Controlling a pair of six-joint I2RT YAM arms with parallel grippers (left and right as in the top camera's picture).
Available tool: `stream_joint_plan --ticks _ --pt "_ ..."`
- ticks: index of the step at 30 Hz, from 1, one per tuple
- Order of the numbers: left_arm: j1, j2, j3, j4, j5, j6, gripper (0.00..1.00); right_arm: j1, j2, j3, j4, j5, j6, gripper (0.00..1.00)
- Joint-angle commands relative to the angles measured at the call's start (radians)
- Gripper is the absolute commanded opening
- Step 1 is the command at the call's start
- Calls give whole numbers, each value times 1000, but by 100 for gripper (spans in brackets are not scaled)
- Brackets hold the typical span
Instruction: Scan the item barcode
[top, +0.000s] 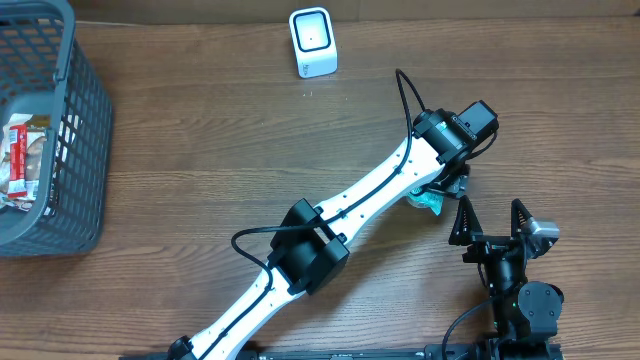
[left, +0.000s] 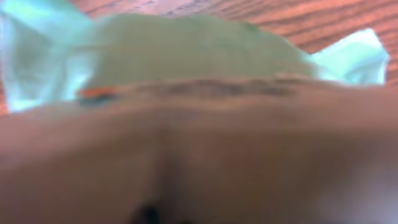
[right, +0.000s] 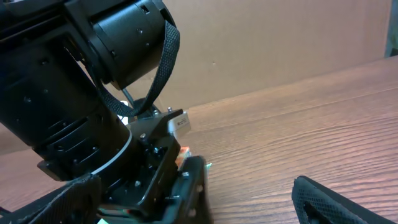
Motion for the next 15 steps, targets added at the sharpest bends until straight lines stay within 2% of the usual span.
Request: stream_joint_plan --ticks 1,8,15 --pt "6 9 30 0 36 21 100 -2 -10 -10 6 -5 4 100" --pt "7 -35 60 -11 32 41 100 -2 -10 -10 6 -5 4 100" --pt "8 -55 78 -10 -15 135 100 -2 -10 -10 6 -5 4 100"
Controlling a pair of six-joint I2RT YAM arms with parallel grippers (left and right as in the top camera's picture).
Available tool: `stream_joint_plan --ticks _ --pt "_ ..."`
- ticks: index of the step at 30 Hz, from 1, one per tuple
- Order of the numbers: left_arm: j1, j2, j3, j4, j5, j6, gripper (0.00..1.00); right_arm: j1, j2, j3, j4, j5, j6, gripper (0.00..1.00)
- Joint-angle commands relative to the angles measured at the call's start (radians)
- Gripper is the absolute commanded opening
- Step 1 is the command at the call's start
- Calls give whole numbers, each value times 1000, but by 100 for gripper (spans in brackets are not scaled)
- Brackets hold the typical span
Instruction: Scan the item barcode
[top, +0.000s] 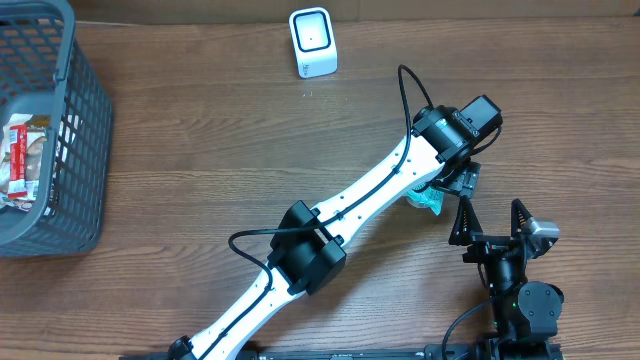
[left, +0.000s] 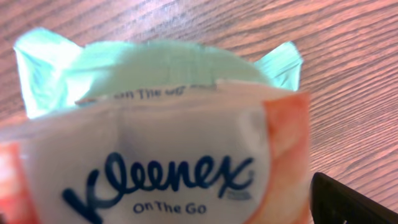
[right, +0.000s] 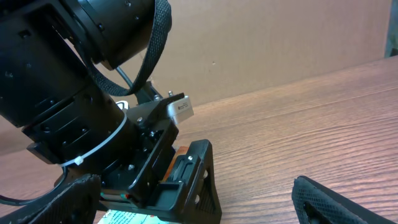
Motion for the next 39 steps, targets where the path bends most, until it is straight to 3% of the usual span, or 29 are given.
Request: stream_joint_plan --ticks 1,9,17,25,39 --pt "10 -53 24 -5 -29 85 100 -2 -10 -10 7 -5 4 100" --pt "40 -54 26 0 -23 109 86 -2 -10 -10 7 -5 4 100" --pt "62 -81 26 3 61 150 92 -2 -10 -10 6 -5 4 100" --pt "64 -102 26 4 61 153 77 -2 -10 -10 7 -5 4 100" --pt "39 -99 -11 -23 60 153 82 -2 -10 -10 7 -5 4 100"
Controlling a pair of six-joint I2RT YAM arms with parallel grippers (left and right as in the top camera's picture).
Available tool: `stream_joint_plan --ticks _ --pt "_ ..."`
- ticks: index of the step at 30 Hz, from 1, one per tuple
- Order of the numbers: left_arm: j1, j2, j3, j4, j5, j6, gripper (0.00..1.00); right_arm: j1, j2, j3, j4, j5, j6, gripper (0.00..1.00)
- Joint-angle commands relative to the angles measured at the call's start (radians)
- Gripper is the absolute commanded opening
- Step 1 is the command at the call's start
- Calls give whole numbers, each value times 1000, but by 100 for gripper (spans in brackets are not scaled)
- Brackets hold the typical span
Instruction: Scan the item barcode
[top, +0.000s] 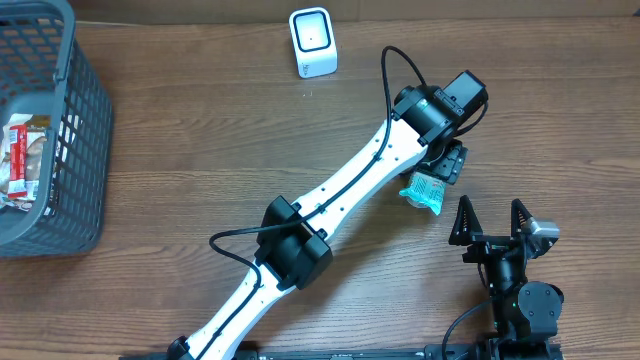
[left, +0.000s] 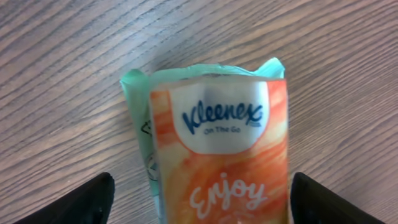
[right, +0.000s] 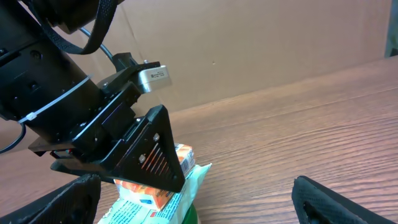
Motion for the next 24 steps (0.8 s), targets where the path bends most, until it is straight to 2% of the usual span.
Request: stream_joint_plan --ticks 1,3,5,10,11,13,15,22,24 --pt "-22 -32 -21 5 6 15 82 -2 -10 -10 6 -5 4 100" --pt "-29 -25 -33 8 -2 15 82 -2 -10 -10 6 -5 4 100" --pt "-32 -22 -39 7 -24 19 76 -2 -10 -10 6 -5 4 100" --pt "-22 -22 -39 13 -35 22 44 -2 -10 -10 6 -5 4 100" --pt "-19 -21 -39 10 -27 22 43 -2 -10 -10 6 -5 4 100" --pt "-19 -21 -39 2 -15 22 51 -2 -10 -10 6 -5 4 100" --pt "-22 -21 -45 -2 -15 22 55 -2 -10 -10 6 -5 4 100" --pt "-35 -14 -46 -6 -19 26 56 -2 -10 -10 6 -5 4 100" --pt "-34 -14 -46 -11 -19 46 50 -2 -10 -10 6 -5 4 100"
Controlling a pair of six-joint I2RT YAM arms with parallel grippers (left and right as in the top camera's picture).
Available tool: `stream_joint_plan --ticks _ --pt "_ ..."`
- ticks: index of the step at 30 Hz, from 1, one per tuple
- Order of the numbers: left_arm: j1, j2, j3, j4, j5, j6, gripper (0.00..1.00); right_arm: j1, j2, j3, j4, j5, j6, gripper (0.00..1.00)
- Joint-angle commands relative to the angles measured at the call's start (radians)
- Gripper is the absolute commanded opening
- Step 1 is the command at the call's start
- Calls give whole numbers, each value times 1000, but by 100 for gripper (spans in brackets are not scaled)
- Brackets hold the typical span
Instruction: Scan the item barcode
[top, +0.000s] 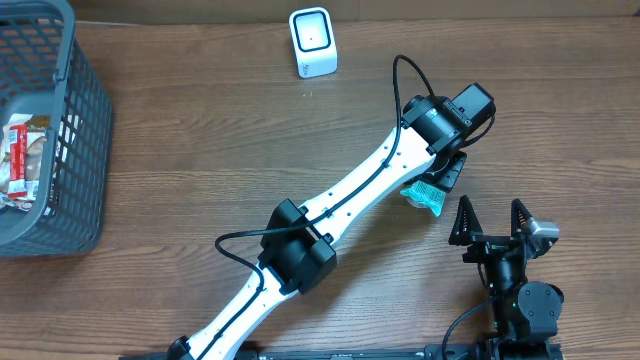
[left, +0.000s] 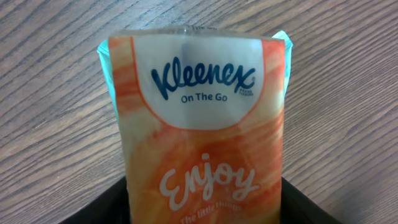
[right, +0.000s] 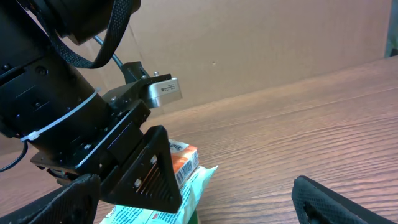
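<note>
A Kleenex tissue pack (left: 202, 118), orange-faced with a mint-green wrapper, lies on the wooden table (top: 200, 150) at the right (top: 424, 197). My left gripper (top: 443, 176) hangs low over it, open. Its dark fingers (left: 102, 208) flank the pack's two long sides. In the right wrist view a barcode shows on the orange pack's side (right: 184, 167), just beside the left finger (right: 146, 171). The white scanner (top: 313, 42) stands at the far edge. My right gripper (top: 490, 222) rests open just right of the pack, nothing between its fingers.
A grey basket (top: 70, 150) with a packaged item inside sits at the left edge. The left arm (top: 350, 210) stretches diagonally across the table from the near left. A brown cardboard wall (right: 249, 43) rises behind the table.
My left gripper has come down closer over the tissue pack, which now fills more of the left wrist view, with the fingers alongside it. The pack lies where it was. The right arm is unchanged.
My left wrist camera was first pressed right against the pack, blurred. Then it stood a little back from it, then higher with the fingers wide and the whole pack lying on the table. Now it is low over the pack again.
</note>
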Motion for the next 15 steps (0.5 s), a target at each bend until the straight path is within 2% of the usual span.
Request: stream_joint_plan --ticks 1,2,4,6,7,15 --pt "-6 -15 -11 -11 -3 32 50 -2 -10 -10 6 -5 4 100" --pt "-2 -16 -9 -18 -2 35 44 -2 -10 -10 6 -5 4 100" --pt "6 -21 -2 -30 17 46 23 -2 -10 -10 6 -5 4 100" --pt "15 -33 3 -40 52 74 7 -2 -10 -10 6 -5 4 100" --pt "18 -38 4 -44 61 78 4 -2 -10 -10 6 -5 4 100" --pt "55 -91 5 -144 64 129 4 -2 -10 -10 6 -5 4 100"
